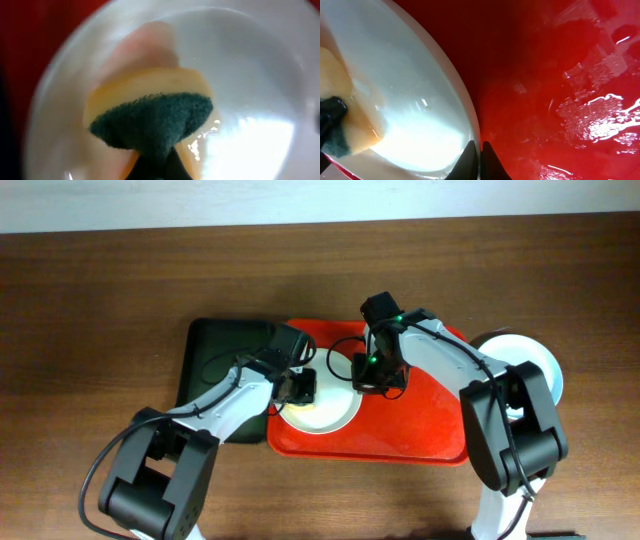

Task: Clean dirty plates on tray and stack at the side
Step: 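Scrub the white plate with the sponge in the left gripper, then return the sponge to the black tray and release it with the left gripper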

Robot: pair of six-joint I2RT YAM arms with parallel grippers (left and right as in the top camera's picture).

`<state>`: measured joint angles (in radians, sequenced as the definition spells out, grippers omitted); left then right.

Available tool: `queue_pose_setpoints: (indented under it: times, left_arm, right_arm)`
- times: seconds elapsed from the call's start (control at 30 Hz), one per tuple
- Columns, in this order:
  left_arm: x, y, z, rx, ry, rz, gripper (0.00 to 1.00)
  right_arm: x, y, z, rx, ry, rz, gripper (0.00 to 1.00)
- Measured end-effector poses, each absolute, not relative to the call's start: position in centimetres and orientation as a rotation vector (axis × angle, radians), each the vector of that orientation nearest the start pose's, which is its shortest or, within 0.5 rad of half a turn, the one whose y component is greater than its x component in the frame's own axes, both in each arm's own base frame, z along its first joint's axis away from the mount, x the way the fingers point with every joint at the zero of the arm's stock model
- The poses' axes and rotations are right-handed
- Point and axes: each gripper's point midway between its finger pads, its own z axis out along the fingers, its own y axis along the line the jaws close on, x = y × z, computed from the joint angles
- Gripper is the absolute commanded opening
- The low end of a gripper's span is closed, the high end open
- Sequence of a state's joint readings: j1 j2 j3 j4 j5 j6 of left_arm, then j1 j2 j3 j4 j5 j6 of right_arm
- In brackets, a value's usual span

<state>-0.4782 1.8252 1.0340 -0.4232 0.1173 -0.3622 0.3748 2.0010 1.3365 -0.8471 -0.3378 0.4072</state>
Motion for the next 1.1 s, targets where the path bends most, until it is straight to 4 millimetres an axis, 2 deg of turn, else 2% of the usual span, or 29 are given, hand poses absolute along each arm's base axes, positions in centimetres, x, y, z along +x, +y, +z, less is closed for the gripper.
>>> queue_pose_setpoints:
  times: [0.13, 0.2, 0.27, 0.3, 0.33, 0.4, 0.5, 0.57, 0.6, 0.63, 0.73, 0.77, 0.8, 0.83, 0.93, 1.0, 1.03, 1.1]
  left_arm:
    - [31.3, -22.9, 1.6, 0.324, 2.934, -0.628, 0.00]
    - [31.4, -23.9, 3.1, 0.371, 2.951, -0.675, 0.00]
    - [33.0, -23.9, 5.4, 0.380, 2.935, -0.605, 0.00]
    - [34.6, -23.6, 6.6, 0.373, 2.893, -0.533, 0.00]
    - [35.6, -23.2, 7.2, 0.361, 2.870, -0.478, 0.00]
    - [35.8, -21.8, 6.8, 0.331, 2.884, -0.362, 0.00]
    - [36.0, -20.8, 5.7, 0.311, 2.906, -0.268, 0.00]
    - [35.9, -20.3, 3.5, 0.286, 2.955, -0.207, 0.00]
    - [35.6, -19.8, 1.3, 0.270, 3.004, -0.161, 0.00]
    - [35.6, -19.8, 0.7, 0.259, 3.023, -0.152, 0.00]
    - [35.5, -20.3, 0.5, 0.253, 3.045, -0.213, 0.00]
    - [35.3, -21.1, 0.6, 0.289, 3.059, -0.352, 0.00]
    - [35.1, -21.7, 0.8, 0.310, 3.062, -0.418, 0.00]
    - [34.4, -23.0, 1.0, 0.349, 3.068, -0.554, 0.00]
    - [32.6, -24.9, 1.8, 0.415, 3.086, -0.728, 0.00]
    - [31.8, -23.9, 3.1, 0.403, 3.116, -0.688, 0.01]
    - [31.8, -22.6, 4.8, 0.383, 3.105, -0.626, 0.02]
    - [32.1, -20.1, 8.1, 0.333, 3.067, -0.516, 0.03]
  right_arm:
    - [32.7, 19.0, 1.4, 0.034, 3.170, 0.540, 0.04]
    - [32.7, 19.1, 1.4, 0.034, 3.168, 0.543, 0.04]
    - [32.8, 19.1, 1.4, 0.036, 3.166, 0.544, 0.04]
    - [32.8, 19.1, 1.4, 0.035, 3.166, 0.544, 0.04]
    - [32.8, 19.1, 1.4, 0.034, 3.167, 0.544, 0.04]
    - [32.8, 19.1, 1.4, 0.035, 3.167, 0.544, 0.04]
    - [32.8, 19.1, 1.4, 0.035, 3.167, 0.544, 0.04]
    - [32.8, 19.1, 1.4, 0.035, 3.167, 0.544, 0.04]
    - [32.8, 19.1, 1.4, 0.035, 3.167, 0.544, 0.04]
    - [32.8, 19.1, 1.3, 0.034, 3.167, 0.543, 0.04]
    - [32.7, 19.0, 1.3, 0.036, 3.170, 0.536, 0.04]
    - [32.7, 18.9, 1.3, 0.037, 3.172, 0.532, 0.04]
    - [32.7, 18.9, 1.3, 0.037, 3.171, 0.531, 0.04]
    - [32.7, 18.9, 1.2, 0.037, 3.172, 0.530, 0.04]
    - [32.7, 18.9, 1.2, 0.037, 3.172, 0.531, 0.05]
    - [32.7, 18.9, 1.2, 0.037, 3.171, 0.531, 0.18]
    - [32.7, 19.0, 1.3, 0.033, 3.168, 0.539, 0.25]
    - [32.7, 19.1, 1.3, 0.025, 3.165, 0.547, 0.27]
